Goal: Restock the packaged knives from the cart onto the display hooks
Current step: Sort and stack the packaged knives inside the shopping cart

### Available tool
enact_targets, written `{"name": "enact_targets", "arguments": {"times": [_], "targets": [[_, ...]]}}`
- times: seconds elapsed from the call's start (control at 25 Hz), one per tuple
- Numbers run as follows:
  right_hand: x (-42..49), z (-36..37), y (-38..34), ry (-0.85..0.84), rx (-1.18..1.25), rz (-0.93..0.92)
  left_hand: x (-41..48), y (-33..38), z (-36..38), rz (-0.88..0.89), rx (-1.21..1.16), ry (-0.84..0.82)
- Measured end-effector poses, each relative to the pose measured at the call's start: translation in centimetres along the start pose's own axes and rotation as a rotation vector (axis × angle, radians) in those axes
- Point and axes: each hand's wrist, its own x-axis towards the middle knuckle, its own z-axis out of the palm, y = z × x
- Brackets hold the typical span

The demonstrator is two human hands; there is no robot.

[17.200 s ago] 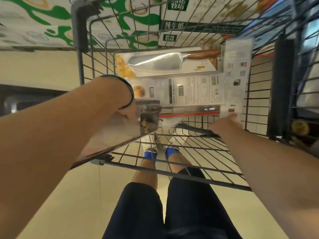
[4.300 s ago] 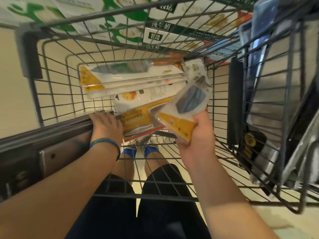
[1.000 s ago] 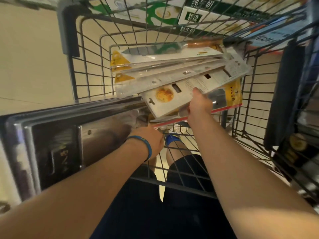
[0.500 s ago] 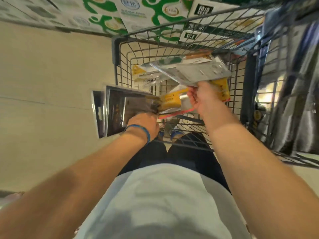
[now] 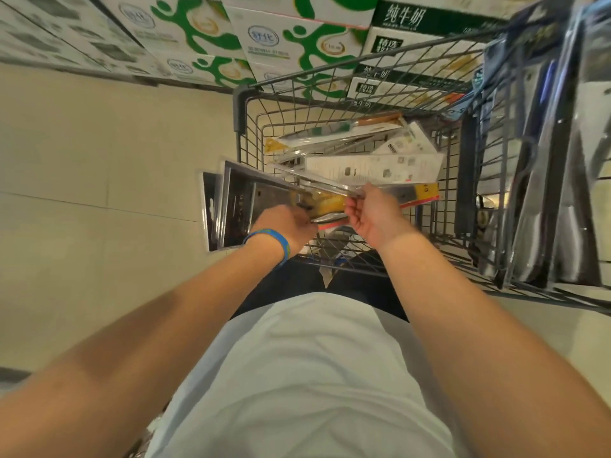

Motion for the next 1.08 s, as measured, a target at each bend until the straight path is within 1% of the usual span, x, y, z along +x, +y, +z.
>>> {"name": "enact_targets", "arguments": {"times": [0.08, 0.12, 0.2, 0.24, 0.28, 0.36, 0.44, 0.52, 0.6, 0.68, 0.72, 0.8, 0.92, 1.0, 1.08], "targets": [[-0.1, -1.0, 0.2, -0.027, 0.032, 0.07, 0.2, -0.7, 0.1, -0.062, -0.386, -0.062], [-0.3, -1.7, 0.1, -0.053, 0.035, 0.091, 0.2, -0.9, 0.0, -0.064, -0.513, -0.057], [-0.7, -3.1, -0.3, -0.119, -0.018, 0.09, 0.2, -1.3, -0.1, 0.007, -0.668, 0.009], [-1.0, -3.6, -0.7, -0.148, -0.078, 0.071, 0.1, -1.2, -0.3, 0.078, -0.725, 0.059], [-1.4, -3.8, -1.1, -0.173, -0.147, 0.049, 0.1, -1.0, -0.7, 0.162, -0.733, 0.119], [-2.1, -3.8, -2.3, -0.182, -0.241, 0.022, 0.0, -0.7, -1.8, 0.304, -0.613, 0.206], [-2.9, -3.5, -3.3, -0.212, -0.189, 0.039, -0.1, 0.1, -3.3, 0.338, -0.478, 0.225], [-3.1, -3.3, -4.2, -0.243, -0.115, 0.026, -0.1, 1.3, -4.7, 0.287, -0.499, 0.242], [-3.0, -3.0, -4.7, -0.205, -0.117, -0.036, 0.0, 2.3, -5.6, 0.218, -0.633, 0.311], [-3.1, -2.9, -5.0, -0.139, -0.191, -0.155, 0.2, 3.0, -6.4, 0.192, -0.877, 0.355], [-3.3, -2.9, -5.1, -0.114, -0.257, -0.22, 0.0, 3.3, -7.1, 0.188, -0.959, 0.375], [-3.7, -3.0, -5.5, -0.096, -0.405, -0.336, 0.0, 3.4, -8.1, 0.171, -1.032, 0.411], [-4.6, -2.6, -5.8, -0.12, -0.618, -0.465, -0.3, 4.2, -10.0, 0.07, -1.211, 0.398], [-5.0, -2.5, -6.2, -0.108, -0.647, -0.547, -0.5, 5.1, -11.1, -0.006, -1.382, 0.367], [-5.2, -2.6, -7.0, -0.042, -0.659, -0.638, -0.6, 5.5, -11.8, -0.072, -1.521, 0.316]]}}
